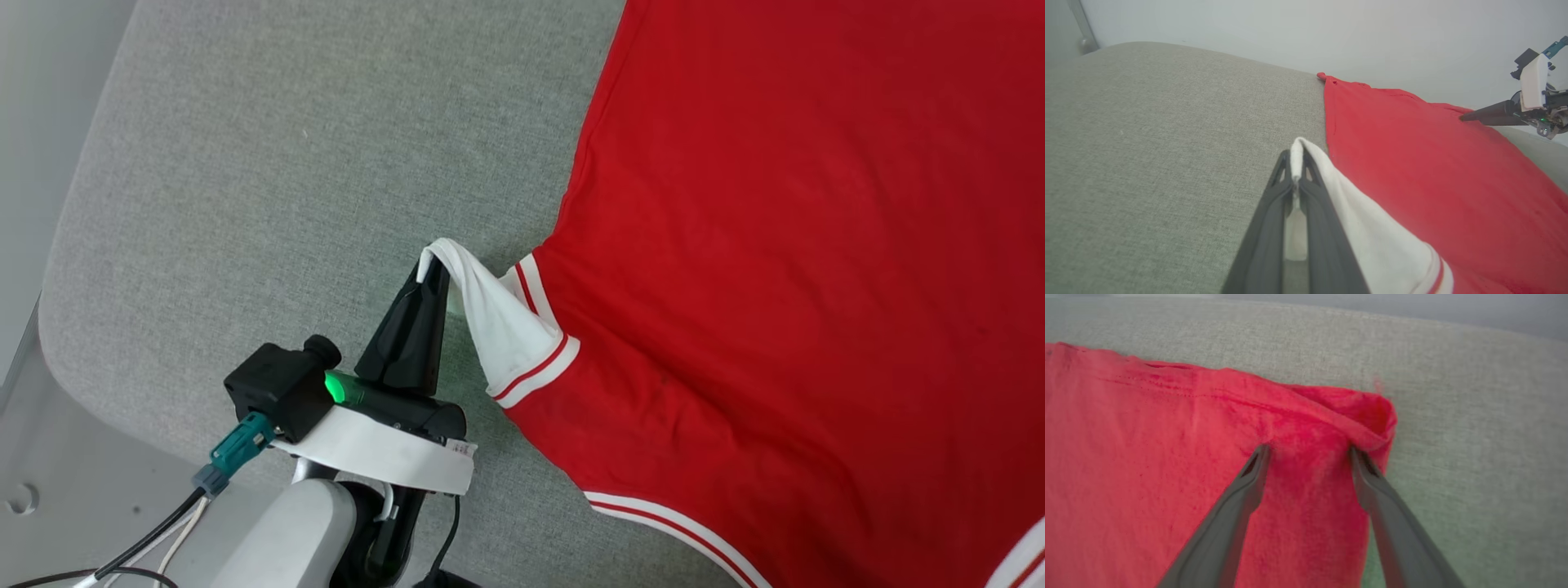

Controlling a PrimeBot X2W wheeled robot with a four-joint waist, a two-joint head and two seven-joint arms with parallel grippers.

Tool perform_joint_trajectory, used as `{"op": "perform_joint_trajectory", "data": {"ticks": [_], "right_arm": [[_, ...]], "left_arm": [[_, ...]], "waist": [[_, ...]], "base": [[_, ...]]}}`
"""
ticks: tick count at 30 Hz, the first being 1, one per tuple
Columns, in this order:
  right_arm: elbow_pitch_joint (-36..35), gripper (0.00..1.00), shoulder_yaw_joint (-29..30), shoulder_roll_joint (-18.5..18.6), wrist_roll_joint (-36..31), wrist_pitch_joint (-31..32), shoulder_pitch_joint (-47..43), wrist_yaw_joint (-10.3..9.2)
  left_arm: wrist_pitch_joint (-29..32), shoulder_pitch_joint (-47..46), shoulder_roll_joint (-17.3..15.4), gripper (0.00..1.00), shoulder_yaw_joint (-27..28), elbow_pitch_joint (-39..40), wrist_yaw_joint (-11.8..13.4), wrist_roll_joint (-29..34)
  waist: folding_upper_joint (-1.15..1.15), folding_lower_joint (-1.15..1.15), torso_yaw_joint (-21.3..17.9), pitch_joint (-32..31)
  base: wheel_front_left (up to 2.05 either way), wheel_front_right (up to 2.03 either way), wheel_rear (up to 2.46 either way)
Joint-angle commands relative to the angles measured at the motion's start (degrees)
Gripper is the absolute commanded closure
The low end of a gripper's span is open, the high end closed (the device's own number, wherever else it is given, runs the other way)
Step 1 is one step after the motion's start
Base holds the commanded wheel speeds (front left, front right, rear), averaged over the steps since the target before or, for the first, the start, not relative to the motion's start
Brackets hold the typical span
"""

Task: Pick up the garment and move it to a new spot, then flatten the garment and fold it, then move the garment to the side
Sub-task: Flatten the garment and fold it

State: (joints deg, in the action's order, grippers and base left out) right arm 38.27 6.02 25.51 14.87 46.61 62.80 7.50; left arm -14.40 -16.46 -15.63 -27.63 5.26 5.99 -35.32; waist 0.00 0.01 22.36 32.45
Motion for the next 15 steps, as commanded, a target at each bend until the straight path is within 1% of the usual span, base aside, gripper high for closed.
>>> {"op": "perform_joint_trajectory", "data": {"ticks": [1, 4, 5, 6, 7, 9, 11, 15], "right_arm": [[1.5, 0.0, 0.38, -0.79, -1.18, 1.69, 0.29, -0.02], [5.35, 0.0, 2.64, -2.61, -2.67, 6.57, -0.89, -0.05], [6.65, 0.24, 3.7, -3.04, -3.25, 8.57, -1.39, -0.06], [7.65, 0.67, 4.53, -3.53, -3.86, 10.63, -1.87, -0.06], [8.16, 1.0, 5.5, -4.0, -4.6, 11.94, -2.15, -0.06], [8.09, 1.0, 6.72, -4.78, -5.75, 13.47, -2.05, -0.06], [6.23, 1.0, 7.15, -5.29, -6.5, 12.37, -1.56, -0.04], [2.95, 1.0, 6.6, -4.41, -7.56, 11.2, -0.03, -0.02]], "left_arm": [[-0.42, -0.97, 0.3, 1.0, 0.23, -0.32, -0.48, 0.44], [-0.53, -1.22, 0.34, 1.0, 0.57, -0.73, -0.92, 0.66], [-0.54, -1.28, 0.36, 1.0, 0.7, -0.89, -1.02, 0.75], [-0.58, -1.34, 0.41, 1.0, 0.79, -1.02, -1.16, 0.87], [-0.62, -1.39, 0.44, 1.0, 0.89, -1.15, -1.24, 0.92], [-0.65, -1.57, 0.62, 1.0, 1.01, -1.46, -1.32, 0.94], [-0.69, -1.55, 0.75, 1.0, 1.15, -1.82, -1.43, 1.02], [-0.76, -0.75, 0.61, 1.0, 1.53, -2.78, -1.33, 1.14]], "waist": [[0.0, -0.01, 0.72, 1.67], [0.0, -0.01, 0.38, 2.17], [0.0, -0.01, 0.29, 2.18], [0.0, -0.01, 0.24, 2.15], [0.0, -0.01, 0.19, 2.13], [0.0, -0.01, 0.15, 2.02], [0.0, -0.01, 0.03, 1.64], [0.0, -0.01, -0.71, -0.35]], "base": [[0.0, 0.0, 0.0], [0.0, 0.0, 0.0], [0.0, 0.0, 0.0], [0.0, 0.0, 0.0], [0.0, 0.0, 0.0], [0.0, 0.0, 0.0], [0.0, 0.0, 0.0], [0.0, 0.0, 0.0]]}}
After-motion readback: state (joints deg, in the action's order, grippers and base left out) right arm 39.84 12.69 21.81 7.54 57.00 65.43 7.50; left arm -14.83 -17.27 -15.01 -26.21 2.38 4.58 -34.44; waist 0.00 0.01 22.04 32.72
